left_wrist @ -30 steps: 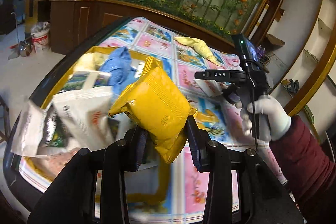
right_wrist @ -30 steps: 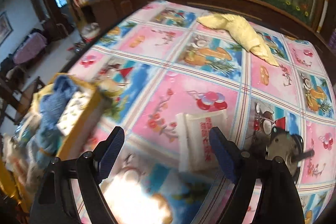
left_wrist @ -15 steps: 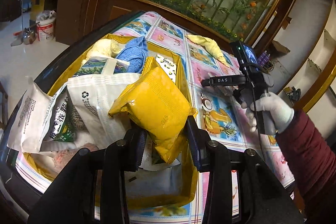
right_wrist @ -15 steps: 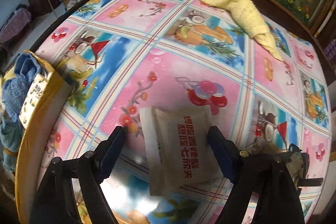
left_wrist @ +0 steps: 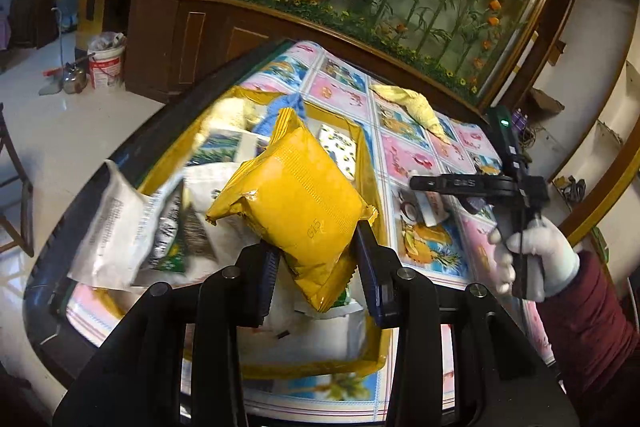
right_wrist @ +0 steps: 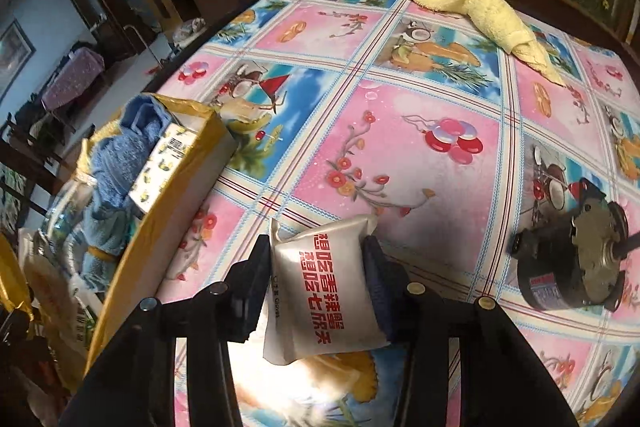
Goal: Organize soft objects
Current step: 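Carry white pouch into tray with right gripper while left gripper releases envelope there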
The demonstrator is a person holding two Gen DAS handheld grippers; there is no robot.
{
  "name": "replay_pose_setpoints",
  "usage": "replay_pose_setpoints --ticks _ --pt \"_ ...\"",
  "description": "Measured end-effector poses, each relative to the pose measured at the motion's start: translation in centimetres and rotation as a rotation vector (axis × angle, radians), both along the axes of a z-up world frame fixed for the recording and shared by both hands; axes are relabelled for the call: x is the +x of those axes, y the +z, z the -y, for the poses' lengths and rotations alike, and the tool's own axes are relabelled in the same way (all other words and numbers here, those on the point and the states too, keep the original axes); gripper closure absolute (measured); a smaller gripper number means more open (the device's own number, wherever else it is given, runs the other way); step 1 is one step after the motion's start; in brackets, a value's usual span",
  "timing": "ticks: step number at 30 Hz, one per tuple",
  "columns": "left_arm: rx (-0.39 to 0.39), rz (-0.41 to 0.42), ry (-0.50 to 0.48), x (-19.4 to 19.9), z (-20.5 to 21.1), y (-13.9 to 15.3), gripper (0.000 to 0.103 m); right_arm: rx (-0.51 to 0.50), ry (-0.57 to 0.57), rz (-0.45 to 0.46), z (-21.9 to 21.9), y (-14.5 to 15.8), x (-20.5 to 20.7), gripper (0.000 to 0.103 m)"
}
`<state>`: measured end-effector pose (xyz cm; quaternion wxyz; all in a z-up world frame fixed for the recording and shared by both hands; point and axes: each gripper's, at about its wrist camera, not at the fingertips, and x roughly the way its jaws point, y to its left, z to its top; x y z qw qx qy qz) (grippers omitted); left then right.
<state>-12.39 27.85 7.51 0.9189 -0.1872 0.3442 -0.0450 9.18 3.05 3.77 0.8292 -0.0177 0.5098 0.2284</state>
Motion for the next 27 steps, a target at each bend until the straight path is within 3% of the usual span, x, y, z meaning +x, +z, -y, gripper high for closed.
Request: replay_pose_setpoints --ticks 8,11,20,24,27 --pt "0.034 -0.066 0.06 0.7 -0.8 -1.0 0.066 0.199 0.102 0.027 -3.0 5.1 -3.6 0.058" --pt "0.001 -0.104 0.062 1.2 -1.3 -1.6 0.056 0.246 0.173 0.008 -5.9 5.9 -4.8 0.058" --pt "0.015 -0.066 0.113 0.2 -2.5 -0.5 0.05 0.261 0.268 -0.09 -12.1 3.5 -7.0 0.057" --pt "0.175 -0.047 0.108 0.4 -1.0 -0.5 0.041 0.109 0.233 0.021 -13.6 2.9 -7.5 0.053" --pt "0.178 -0.043 0.057 0.4 -0.1 -0.9 0.041 0.176 0.221 -0.028 -13.4 2.3 -6.9 0.049"
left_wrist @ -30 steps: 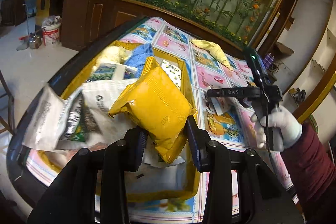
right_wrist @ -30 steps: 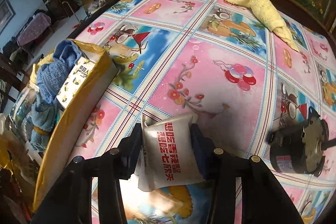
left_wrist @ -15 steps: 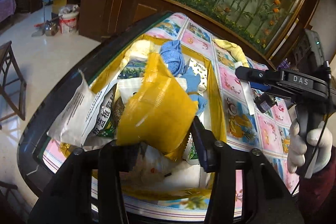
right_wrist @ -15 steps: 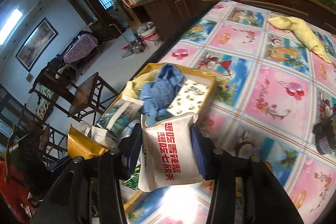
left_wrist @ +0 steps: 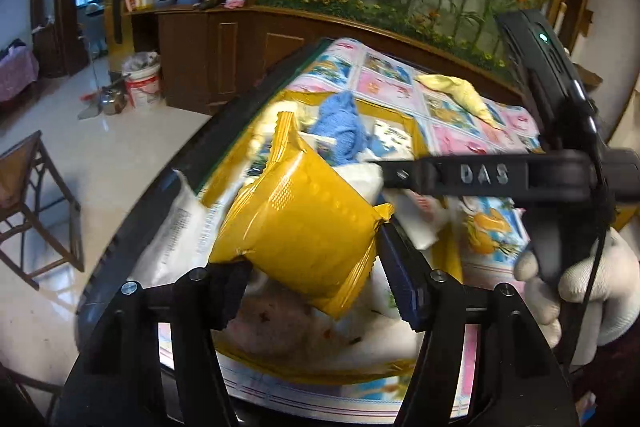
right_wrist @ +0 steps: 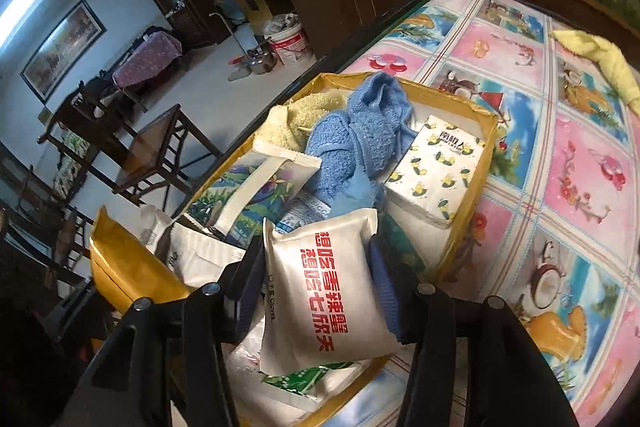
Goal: Organize soft objects
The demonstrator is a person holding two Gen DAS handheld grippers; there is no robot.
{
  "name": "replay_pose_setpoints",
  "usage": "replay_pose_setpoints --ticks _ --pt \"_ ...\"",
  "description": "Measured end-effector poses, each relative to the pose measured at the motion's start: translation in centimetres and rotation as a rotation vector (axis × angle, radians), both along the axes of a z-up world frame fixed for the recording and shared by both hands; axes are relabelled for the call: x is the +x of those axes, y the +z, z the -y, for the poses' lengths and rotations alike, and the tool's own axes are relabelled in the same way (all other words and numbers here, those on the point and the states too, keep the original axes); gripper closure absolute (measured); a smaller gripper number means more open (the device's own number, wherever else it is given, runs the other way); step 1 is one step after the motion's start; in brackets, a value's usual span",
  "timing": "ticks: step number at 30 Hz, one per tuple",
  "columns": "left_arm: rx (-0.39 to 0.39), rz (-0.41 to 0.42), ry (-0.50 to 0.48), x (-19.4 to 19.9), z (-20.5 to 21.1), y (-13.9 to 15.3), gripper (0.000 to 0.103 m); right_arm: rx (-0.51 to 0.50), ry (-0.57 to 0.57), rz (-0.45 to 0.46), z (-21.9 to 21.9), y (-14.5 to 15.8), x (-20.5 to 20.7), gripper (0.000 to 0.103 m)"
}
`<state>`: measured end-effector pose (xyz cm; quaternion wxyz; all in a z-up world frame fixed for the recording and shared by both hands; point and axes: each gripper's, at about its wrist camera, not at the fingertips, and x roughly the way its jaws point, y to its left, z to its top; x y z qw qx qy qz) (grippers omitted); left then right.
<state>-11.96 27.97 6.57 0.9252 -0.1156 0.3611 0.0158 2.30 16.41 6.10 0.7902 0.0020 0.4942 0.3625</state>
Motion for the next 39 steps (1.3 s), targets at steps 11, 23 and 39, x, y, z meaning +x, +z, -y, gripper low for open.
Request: replay_pose_setpoints --ticks 11,23,39 --pt "-0.094 -0.049 -0.041 0.9 -0.9 -1.8 0.035 0.147 -0.017 0.056 1.5 2.8 -1.0 0.044" --pt "-0.02 0.038 0.049 -0.7 -1.1 -0.3 0.035 -0.057 0.081 0.181 -2.1 1.7 -4.3 0.044" --pt "0.319 0.239 0.38 -3.8 2.1 4.7 0.003 0.148 -0.204 0.258 10.0 2.5 -7.0 0.04"
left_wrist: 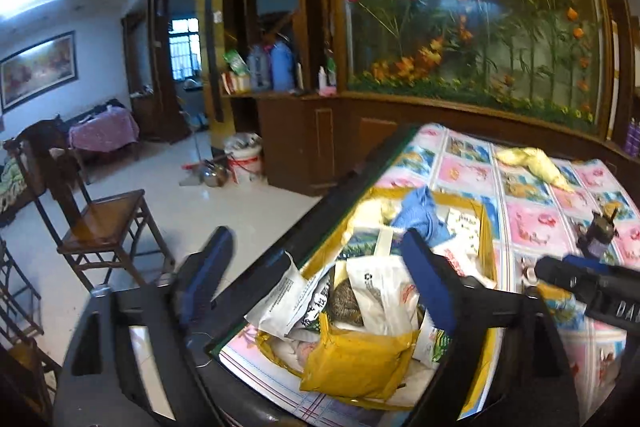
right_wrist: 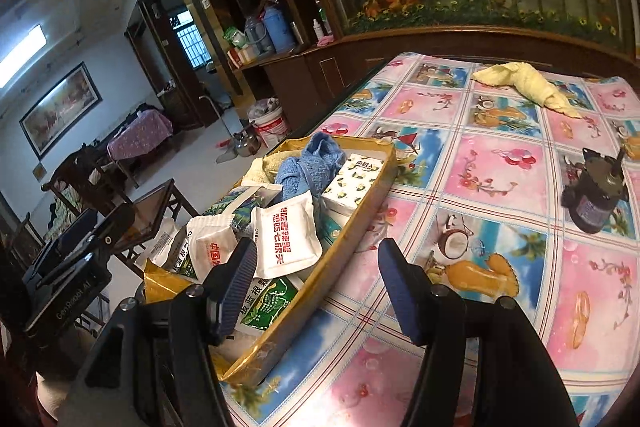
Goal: Organize soft objects
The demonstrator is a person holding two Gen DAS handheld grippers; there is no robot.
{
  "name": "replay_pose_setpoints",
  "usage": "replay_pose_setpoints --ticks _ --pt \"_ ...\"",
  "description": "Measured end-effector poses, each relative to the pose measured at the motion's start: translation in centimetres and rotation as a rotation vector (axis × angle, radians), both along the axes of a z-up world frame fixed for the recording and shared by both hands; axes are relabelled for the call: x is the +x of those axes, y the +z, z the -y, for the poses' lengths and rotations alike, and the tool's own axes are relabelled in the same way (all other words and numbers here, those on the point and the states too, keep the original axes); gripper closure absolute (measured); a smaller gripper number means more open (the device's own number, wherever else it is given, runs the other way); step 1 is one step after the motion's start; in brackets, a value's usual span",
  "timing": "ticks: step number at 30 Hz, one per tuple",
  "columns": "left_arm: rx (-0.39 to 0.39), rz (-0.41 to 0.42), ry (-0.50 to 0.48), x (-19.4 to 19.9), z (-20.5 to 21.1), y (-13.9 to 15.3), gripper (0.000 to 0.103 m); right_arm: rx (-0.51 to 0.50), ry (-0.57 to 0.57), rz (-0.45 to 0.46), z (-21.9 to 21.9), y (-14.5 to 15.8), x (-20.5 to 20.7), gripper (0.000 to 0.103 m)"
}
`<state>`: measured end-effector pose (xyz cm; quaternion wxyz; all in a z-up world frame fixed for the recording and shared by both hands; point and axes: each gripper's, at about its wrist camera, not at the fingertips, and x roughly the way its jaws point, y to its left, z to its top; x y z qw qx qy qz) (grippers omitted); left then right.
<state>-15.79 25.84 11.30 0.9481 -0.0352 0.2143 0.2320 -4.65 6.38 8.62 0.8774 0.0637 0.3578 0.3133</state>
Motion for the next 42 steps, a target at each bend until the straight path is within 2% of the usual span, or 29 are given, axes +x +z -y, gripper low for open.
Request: replay_pose_setpoints --ticks 1,3,5,9,20,28,42 --pt "-0.021 0.004 -0.004 0.1 -0.2 0.1 0.0 0.014 -0.002 -0.006 0.3 -0.2 -0.2 0.039" --pt "-0.079 -0.025 -0.03 0.8 -0.6 0.1 0.0 0.023 0.002 -0.016 0.6 -0.5 -0.6 0.039" --pt "-0.097 -0.055 -0.008 1.3 -0.7 0.2 0.0 0.012 0.002 -0.009 0.8 -0.8 -1.1 0.039" --pt "-0.066 -0.066 0.026 1.2 0.3 0.4 0.0 -0.026 0.008 0.026 0.9 -0.9 -2.4 0.039" --pt "-0.026 -0.1 0.037 0.5 1.5 0.0 0.0 -0.139 0.072 0.096 -1.7 -1.4 -5.4 0.037" --pt "-0.057 -0.129 0.031 0.3 0.8 -0.8 0.0 -0.187 0.112 0.097 -3.4 -2.1 -6.4 0.036" --pt "-0.074 -0.167 0.033 0.6 0.1 -1.8 0.0 -0.212 0.123 0.075 -4.6 -2.8 -6.8 0.035"
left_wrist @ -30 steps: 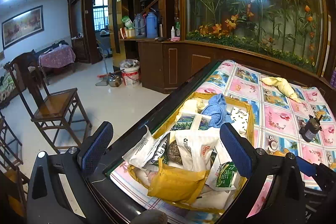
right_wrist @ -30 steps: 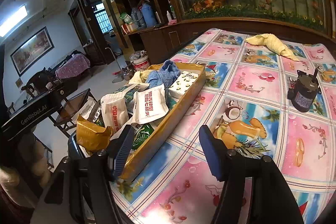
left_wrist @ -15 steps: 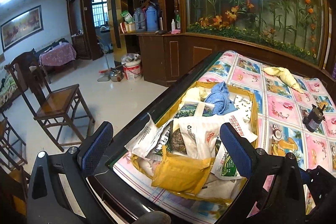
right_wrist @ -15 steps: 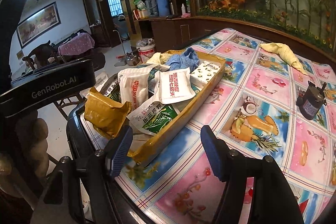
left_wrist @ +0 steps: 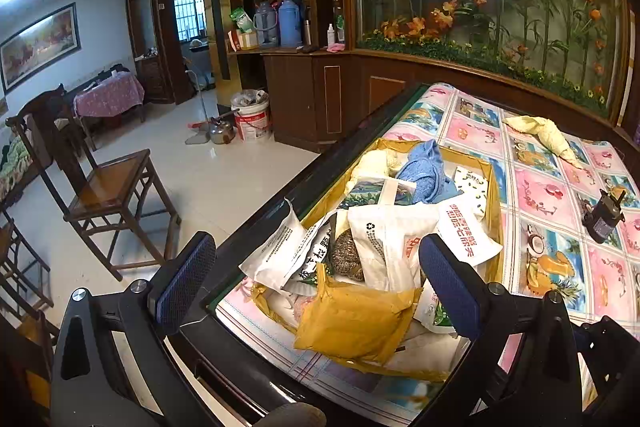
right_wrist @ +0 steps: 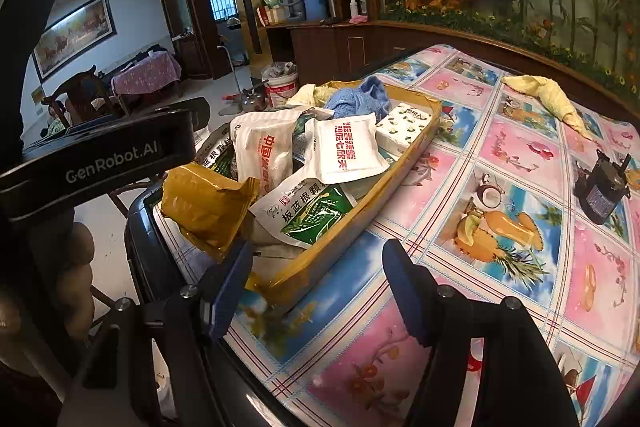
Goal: Organize soft objects
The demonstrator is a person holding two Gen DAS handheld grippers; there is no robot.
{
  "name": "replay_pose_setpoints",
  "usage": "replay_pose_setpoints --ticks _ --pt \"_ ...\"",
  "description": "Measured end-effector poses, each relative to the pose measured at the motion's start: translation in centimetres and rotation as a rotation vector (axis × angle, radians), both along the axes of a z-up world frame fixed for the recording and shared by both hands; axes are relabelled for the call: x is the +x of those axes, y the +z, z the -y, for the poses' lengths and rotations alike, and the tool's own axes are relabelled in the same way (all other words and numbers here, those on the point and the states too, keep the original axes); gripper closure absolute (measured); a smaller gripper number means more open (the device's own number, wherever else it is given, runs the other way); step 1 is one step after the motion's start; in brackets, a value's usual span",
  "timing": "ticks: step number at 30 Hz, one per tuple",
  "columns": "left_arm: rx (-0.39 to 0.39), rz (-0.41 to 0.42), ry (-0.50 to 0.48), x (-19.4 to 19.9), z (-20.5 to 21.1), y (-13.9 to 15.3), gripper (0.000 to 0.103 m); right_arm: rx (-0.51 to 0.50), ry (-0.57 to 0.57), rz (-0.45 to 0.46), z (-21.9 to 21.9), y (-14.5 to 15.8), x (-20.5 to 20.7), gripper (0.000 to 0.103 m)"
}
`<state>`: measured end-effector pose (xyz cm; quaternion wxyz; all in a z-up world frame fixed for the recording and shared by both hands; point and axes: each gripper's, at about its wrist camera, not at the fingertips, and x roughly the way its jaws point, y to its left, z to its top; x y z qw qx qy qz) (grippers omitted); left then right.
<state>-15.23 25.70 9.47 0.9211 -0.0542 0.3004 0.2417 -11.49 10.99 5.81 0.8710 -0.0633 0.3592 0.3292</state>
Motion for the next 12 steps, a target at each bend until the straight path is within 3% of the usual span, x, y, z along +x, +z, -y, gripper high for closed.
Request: replay_pose_setpoints --ticks 7,12 --pt "-0.013 -0.019 0.002 0.03 -0.18 -0.55 0.0 -0.009 0.013 -0.011 -0.5 -0.38 -0.15 0.035" --pt "-0.064 -0.051 -0.041 0.16 -0.61 -0.91 0.0 0.005 0.009 -0.029 -0.14 -0.58 0.19 0.035"
